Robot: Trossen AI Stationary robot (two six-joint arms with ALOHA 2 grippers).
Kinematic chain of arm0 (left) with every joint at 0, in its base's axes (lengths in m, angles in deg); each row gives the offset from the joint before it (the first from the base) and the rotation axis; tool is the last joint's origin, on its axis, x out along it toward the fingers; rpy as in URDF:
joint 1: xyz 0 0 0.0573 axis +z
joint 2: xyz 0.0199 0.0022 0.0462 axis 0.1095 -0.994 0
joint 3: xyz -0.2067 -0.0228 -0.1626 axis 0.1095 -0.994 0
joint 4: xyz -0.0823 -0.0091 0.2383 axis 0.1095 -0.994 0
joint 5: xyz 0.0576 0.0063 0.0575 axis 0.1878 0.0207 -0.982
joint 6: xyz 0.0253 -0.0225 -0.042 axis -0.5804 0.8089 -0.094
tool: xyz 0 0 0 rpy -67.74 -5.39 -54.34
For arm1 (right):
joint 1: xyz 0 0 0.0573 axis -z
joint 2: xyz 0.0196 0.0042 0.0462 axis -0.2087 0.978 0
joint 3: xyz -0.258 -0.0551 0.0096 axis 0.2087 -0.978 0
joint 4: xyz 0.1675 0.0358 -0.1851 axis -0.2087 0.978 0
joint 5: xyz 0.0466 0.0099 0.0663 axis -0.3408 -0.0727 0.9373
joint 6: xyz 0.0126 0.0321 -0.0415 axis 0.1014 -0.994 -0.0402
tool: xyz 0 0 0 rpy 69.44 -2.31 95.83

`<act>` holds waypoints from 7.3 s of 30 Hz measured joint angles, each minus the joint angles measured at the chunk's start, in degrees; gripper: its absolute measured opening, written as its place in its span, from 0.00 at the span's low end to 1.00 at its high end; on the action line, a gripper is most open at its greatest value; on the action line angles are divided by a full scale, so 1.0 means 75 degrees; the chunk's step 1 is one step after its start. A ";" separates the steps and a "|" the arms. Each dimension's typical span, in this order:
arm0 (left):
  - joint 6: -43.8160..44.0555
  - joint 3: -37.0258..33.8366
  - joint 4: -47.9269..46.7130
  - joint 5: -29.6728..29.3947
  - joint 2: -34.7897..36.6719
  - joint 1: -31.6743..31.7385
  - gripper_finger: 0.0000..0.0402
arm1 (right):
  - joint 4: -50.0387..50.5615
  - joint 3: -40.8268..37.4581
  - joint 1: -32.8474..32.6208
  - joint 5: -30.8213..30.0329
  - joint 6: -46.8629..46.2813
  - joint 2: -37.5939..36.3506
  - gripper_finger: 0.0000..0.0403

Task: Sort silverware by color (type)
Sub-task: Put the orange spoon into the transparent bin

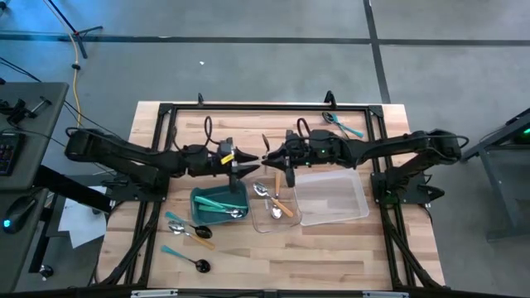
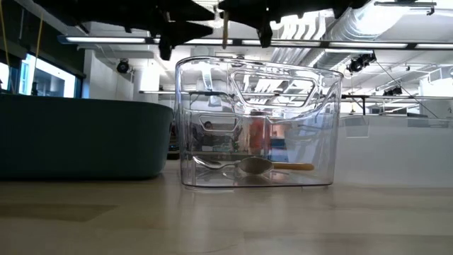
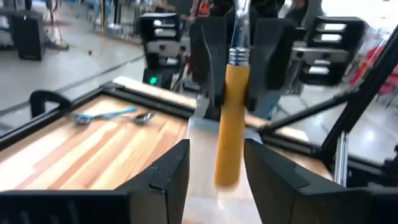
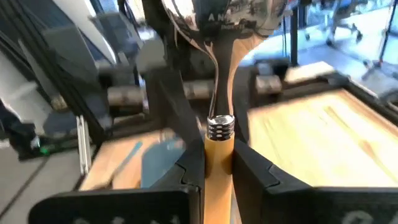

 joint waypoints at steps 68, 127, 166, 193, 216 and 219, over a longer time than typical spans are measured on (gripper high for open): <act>-0.0328 -0.1926 -0.0348 -0.1233 0.4102 -0.0358 0.00 | 0.4224 0.1670 -0.0718 0.0804 -0.3701 0.1404 0.09; -0.0462 -0.1926 -0.0359 -0.1472 0.4105 -0.0358 0.00 | 0.5036 0.2078 -0.0493 0.0857 -0.3016 0.2255 0.18; -0.0706 -0.0935 -0.1601 -0.1046 0.3461 -0.0361 0.00 | -0.1386 -0.3408 -0.0044 -0.0249 -0.0371 -0.3603 0.00; -0.1133 -0.0848 -0.1560 -0.1021 0.3216 -0.0361 0.00 | -0.1369 -0.3375 -0.0061 -0.0224 -0.0216 -0.3600 0.00; -0.1456 -0.0848 -0.1625 -0.1463 0.3216 -0.0360 0.04 | -0.1234 -0.3375 -0.0064 -0.0251 -0.0216 -0.3597 0.00; -0.1465 -0.0848 -0.1623 -0.1495 0.3216 -0.0358 0.09 | -0.1234 -0.3375 -0.0064 -0.0248 -0.0216 -0.3597 0.00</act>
